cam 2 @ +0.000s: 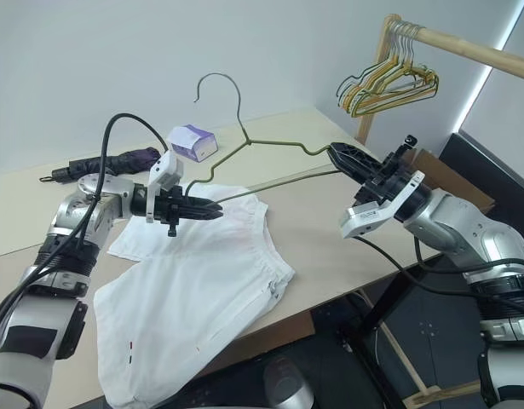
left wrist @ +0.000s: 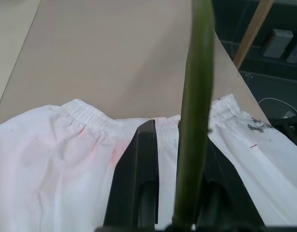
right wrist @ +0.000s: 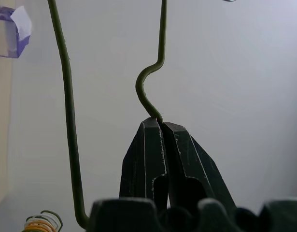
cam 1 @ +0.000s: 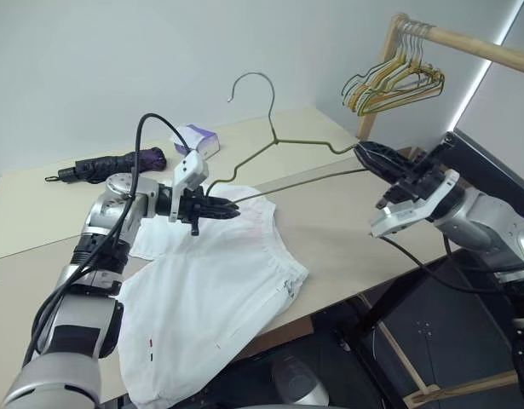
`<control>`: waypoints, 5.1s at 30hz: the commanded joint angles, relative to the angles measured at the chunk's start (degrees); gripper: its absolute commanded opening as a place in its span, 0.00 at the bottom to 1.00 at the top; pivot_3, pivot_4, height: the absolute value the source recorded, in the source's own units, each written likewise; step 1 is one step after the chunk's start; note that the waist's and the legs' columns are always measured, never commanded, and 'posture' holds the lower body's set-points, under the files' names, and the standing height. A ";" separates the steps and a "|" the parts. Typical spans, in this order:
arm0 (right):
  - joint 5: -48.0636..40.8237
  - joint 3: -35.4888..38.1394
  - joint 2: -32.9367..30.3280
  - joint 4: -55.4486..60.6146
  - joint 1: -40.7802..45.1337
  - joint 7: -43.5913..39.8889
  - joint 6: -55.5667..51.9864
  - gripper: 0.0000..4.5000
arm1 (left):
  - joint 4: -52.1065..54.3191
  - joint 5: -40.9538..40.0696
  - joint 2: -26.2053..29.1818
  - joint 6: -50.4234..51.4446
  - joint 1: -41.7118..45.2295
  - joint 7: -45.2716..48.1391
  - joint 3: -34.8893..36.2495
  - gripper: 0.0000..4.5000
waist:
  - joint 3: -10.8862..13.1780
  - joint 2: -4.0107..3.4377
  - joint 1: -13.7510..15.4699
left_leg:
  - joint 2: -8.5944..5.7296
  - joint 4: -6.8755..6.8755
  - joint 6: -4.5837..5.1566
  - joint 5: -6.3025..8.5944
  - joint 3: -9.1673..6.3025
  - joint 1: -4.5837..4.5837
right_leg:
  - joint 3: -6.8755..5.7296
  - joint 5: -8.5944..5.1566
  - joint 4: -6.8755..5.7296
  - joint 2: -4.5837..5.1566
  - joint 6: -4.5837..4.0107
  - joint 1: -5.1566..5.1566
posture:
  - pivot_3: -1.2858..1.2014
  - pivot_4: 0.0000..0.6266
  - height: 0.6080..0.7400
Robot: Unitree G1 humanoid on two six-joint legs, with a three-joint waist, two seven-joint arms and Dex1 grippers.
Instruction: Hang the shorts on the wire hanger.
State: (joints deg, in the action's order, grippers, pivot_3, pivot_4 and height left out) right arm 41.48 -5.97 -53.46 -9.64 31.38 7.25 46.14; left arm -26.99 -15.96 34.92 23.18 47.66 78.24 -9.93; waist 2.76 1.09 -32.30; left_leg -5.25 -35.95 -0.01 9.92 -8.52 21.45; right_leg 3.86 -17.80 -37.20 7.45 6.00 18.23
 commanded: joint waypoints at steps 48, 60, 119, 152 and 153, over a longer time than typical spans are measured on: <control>-27.72 -2.43 -4.18 7.93 -10.56 -42.87 -6.68 0.01 | 11.33 -0.34 2.22 1.99 -8.17 -0.68 2.55 0.17 | -0.04 0.10 0.27 | 0.07 -0.02 -0.01 0.01 0.08 0.02 | 0.00 0.04 0.07 0.01 0.05 -0.06 | 0.33 0.00 1.00; 1.00 2.58 1.36 5.23 -2.38 -15.58 -9.68 0.01 | 10.14 -7.47 4.39 15.43 -1.57 -1.55 8.23 0.17 | -0.04 0.09 0.71 | 0.01 -0.01 -0.01 0.01 -0.06 0.05 | 0.01 0.06 0.03 0.01 0.06 0.07 | 0.32 0.00 1.00; 1.20 -5.92 -1.34 3.13 0.67 -2.19 2.46 0.48 | 13.93 -14.80 5.35 37.47 0.61 -3.89 1.68 0.00 | -0.03 0.11 0.32 | -0.01 0.03 0.00 0.00 0.07 -0.09 | 0.09 0.06 0.08 0.01 0.07 -0.07 | 0.32 0.00 1.00; -48.12 -12.60 -0.43 11.65 10.99 -75.91 -61.79 1.00 | 18.80 4.12 7.22 -13.35 -11.77 -4.21 1.72 0.00 | -0.07 0.23 6.36 | 0.05 -0.13 0.06 0.04 0.10 0.95 | 0.10 0.24 0.00 0.12 0.15 1.04 | 0.37 0.00 1.00; -47.67 -12.55 -0.04 11.10 11.21 -76.37 -61.63 1.00 | 19.04 4.05 7.30 -13.22 -11.90 -4.21 1.79 0.00 | -0.07 0.23 6.49 | 0.05 -0.13 0.06 0.04 0.10 0.96 | 0.10 0.24 0.00 0.12 0.15 1.04 | 0.37 0.00 1.00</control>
State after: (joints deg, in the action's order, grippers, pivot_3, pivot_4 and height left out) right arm -6.81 -19.73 -53.42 1.49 40.47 -68.16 -15.37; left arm -9.69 -10.71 41.38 9.70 35.32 73.93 -10.10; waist 2.70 1.33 -25.81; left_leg -5.20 -36.09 0.05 9.96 -8.43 22.40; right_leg 3.96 -17.55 -37.20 7.57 6.16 19.26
